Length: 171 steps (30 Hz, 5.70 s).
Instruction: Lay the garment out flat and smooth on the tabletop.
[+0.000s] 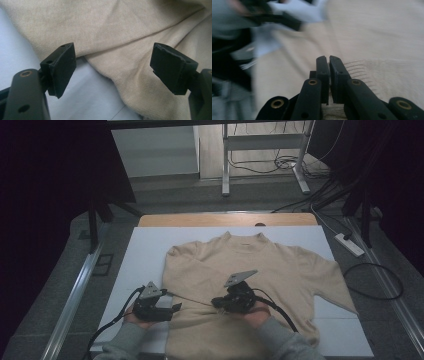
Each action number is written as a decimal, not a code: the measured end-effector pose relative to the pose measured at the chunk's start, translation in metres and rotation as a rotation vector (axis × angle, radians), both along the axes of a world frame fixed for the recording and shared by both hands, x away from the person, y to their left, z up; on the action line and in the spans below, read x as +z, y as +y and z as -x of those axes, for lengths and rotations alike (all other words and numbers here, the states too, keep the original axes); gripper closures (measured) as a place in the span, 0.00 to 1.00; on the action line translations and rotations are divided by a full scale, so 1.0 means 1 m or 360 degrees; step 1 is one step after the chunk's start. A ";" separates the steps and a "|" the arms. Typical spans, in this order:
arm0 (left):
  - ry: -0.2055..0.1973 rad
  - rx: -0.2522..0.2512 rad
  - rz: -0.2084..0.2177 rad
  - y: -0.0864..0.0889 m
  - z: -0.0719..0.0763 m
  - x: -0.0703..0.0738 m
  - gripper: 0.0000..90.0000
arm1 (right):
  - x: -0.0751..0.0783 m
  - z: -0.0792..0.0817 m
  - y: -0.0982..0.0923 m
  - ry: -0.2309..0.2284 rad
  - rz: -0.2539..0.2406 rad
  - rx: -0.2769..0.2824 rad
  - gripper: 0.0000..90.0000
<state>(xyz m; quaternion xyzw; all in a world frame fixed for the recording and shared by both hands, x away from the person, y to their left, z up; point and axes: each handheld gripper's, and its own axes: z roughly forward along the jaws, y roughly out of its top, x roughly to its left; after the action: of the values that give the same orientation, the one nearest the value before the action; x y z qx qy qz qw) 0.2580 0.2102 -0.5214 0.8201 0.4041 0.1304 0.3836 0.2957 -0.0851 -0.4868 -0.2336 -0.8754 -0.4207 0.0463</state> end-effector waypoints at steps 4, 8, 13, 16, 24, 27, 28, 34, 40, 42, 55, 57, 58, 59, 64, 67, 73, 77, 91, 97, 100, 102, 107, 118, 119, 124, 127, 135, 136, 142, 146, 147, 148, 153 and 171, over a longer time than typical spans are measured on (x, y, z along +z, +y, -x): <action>-0.0004 -0.0001 0.0005 0.000 0.000 0.001 0.23 | 0.002 0.016 0.006 -0.0054 -0.0016 0.0108 0.85; -0.0029 0.0004 -0.0029 -0.003 0.002 0.002 0.23 | 0.012 0.016 -0.019 -0.0178 -0.0060 0.0004 0.59; -0.0038 -0.0037 -0.0027 -0.011 0.003 0.006 0.23 | 0.016 0.007 -0.064 -0.0236 0.0000 -0.0210 0.56; -0.0033 -0.0070 -0.0014 -0.017 0.003 0.009 0.23 | 0.012 0.002 -0.092 -0.0241 0.0041 -0.0327 0.55; -0.0020 -0.0166 -0.0013 -0.045 -0.001 0.014 0.23 | -0.002 0.006 -0.148 -0.0253 0.0173 -0.0512 0.52; -0.0011 -0.0206 -0.0009 -0.059 -0.005 0.014 0.22 | -0.005 0.008 -0.160 -0.0244 0.0183 -0.0555 0.51; -0.0009 -0.0215 -0.0006 -0.062 -0.006 0.014 0.22 | -0.006 0.008 -0.164 -0.0239 0.0189 -0.0570 0.51; 0.0009 -0.0286 -0.0023 -0.085 -0.012 0.013 0.22 | -0.008 0.008 -0.178 -0.0224 0.0195 -0.0632 0.50; 0.0009 -0.0286 -0.0023 -0.085 -0.012 0.013 0.22 | -0.008 0.008 -0.178 -0.0222 0.0193 -0.0636 0.50; 0.0009 -0.0286 -0.0023 -0.085 -0.012 0.013 0.22 | -0.008 0.008 -0.178 -0.0222 0.0193 -0.0636 0.50; 0.0026 -0.0368 -0.0080 -0.112 -0.017 0.011 0.49 | -0.007 0.006 -0.188 -0.0220 0.0187 -0.0694 0.51; 0.0051 -0.0391 -0.0104 -0.118 -0.020 0.009 0.61 | -0.007 0.005 -0.190 -0.0216 0.0190 -0.0707 0.51; 0.0057 -0.0398 -0.0130 -0.122 -0.021 0.007 0.67 | -0.007 0.005 -0.190 -0.0217 0.0186 -0.0713 0.51; 0.0068 -0.0402 -0.0134 -0.124 -0.022 0.006 0.73 | -0.007 0.004 -0.191 -0.0219 0.0188 -0.0714 0.51; 0.0174 -0.0399 -0.0160 -0.127 -0.027 -0.001 0.87 | -0.007 0.004 -0.192 -0.0215 0.0186 -0.0719 0.51; 0.0173 -0.0447 -0.0161 -0.128 -0.025 -0.002 0.88 | -0.006 0.004 -0.194 -0.0220 0.0182 -0.0730 0.50; 0.0149 -0.0491 -0.0129 -0.127 -0.022 0.002 0.88 | -0.006 0.004 -0.197 -0.0220 0.0183 -0.0754 0.49; 0.0100 -0.0479 -0.0105 -0.124 -0.020 0.008 0.88 | -0.007 0.004 -0.198 -0.0219 0.0188 -0.0755 0.49; -0.0041 -0.0306 -0.0020 -0.060 -0.014 0.043 0.88 | -0.010 0.002 -0.207 -0.0192 0.0200 -0.0791 0.48; -0.0071 -0.0153 -0.0043 -0.018 -0.017 0.045 0.88 | -0.011 0.002 -0.208 -0.0197 0.0222 -0.0800 0.48; -0.0095 -0.0078 -0.0069 0.001 -0.015 0.045 0.88 | -0.012 0.001 -0.209 -0.0192 0.0238 -0.0805 0.48; -0.0110 -0.0011 -0.0110 0.017 -0.012 0.046 0.88 | -0.014 0.000 -0.210 -0.0194 0.0249 -0.0814 0.48; -0.0073 0.0167 -0.0093 0.060 -0.004 0.037 0.88 | -0.014 0.000 -0.212 -0.0186 0.0254 -0.0828 0.48; -0.0015 0.0517 -0.0213 0.151 0.025 0.013 0.48 | -0.015 -0.002 -0.215 -0.0170 0.0257 -0.0846 0.47; -0.0011 0.0540 -0.0229 0.159 0.026 0.013 0.46 | -0.016 -0.002 -0.216 -0.0169 0.0261 -0.0848 0.47; -0.0012 0.0741 -0.0346 0.200 0.030 0.012 0.42 | -0.017 -0.004 -0.218 -0.0167 0.0276 -0.0864 0.47; 0.0024 0.0882 -0.0274 0.216 0.034 0.008 0.41 | -0.018 -0.004 -0.219 -0.0163 0.0280 -0.0870 0.47; -0.0129 0.0821 -0.0301 0.173 0.027 0.030 0.30 | -0.019 -0.005 -0.218 -0.0162 0.0303 -0.0869 0.47; -0.0135 0.0775 -0.0302 0.164 0.023 0.032 0.28 | -0.019 -0.005 -0.218 -0.0163 0.0304 -0.0865 0.47; -0.0061 0.0549 -0.0273 0.119 -0.014 0.022 0.29 | -0.020 -0.005 -0.218 -0.0162 0.0307 -0.0863 0.47; 0.0023 0.0412 -0.0307 0.089 -0.036 0.007 0.51 | -0.020 -0.005 -0.217 -0.0161 0.0308 -0.0863 0.46; 0.0048 0.0381 -0.0314 0.082 -0.039 0.003 0.61 | -0.021 -0.005 -0.217 -0.0159 0.0312 -0.0861 0.46; 0.0072 0.0359 -0.0331 0.076 -0.043 0.000 0.69 | -0.021 -0.005 -0.217 -0.0159 0.0314 -0.0859 0.46; 0.0200 0.0382 -0.0396 0.065 -0.057 -0.014 0.92 | -0.022 -0.004 -0.217 -0.0156 0.0318 -0.0854 0.46; 0.0091 0.0449 -0.0384 0.081 -0.047 -0.014 0.92 | -0.022 -0.004 -0.215 -0.0172 0.0344 -0.0851 0.46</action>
<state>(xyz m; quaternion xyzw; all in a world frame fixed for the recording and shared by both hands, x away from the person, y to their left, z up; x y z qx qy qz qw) 0.3055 0.2911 -0.5352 0.7988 0.5071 0.2071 0.2488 0.2992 -0.3004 -0.5091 -0.4370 -0.8236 -0.3342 -0.1381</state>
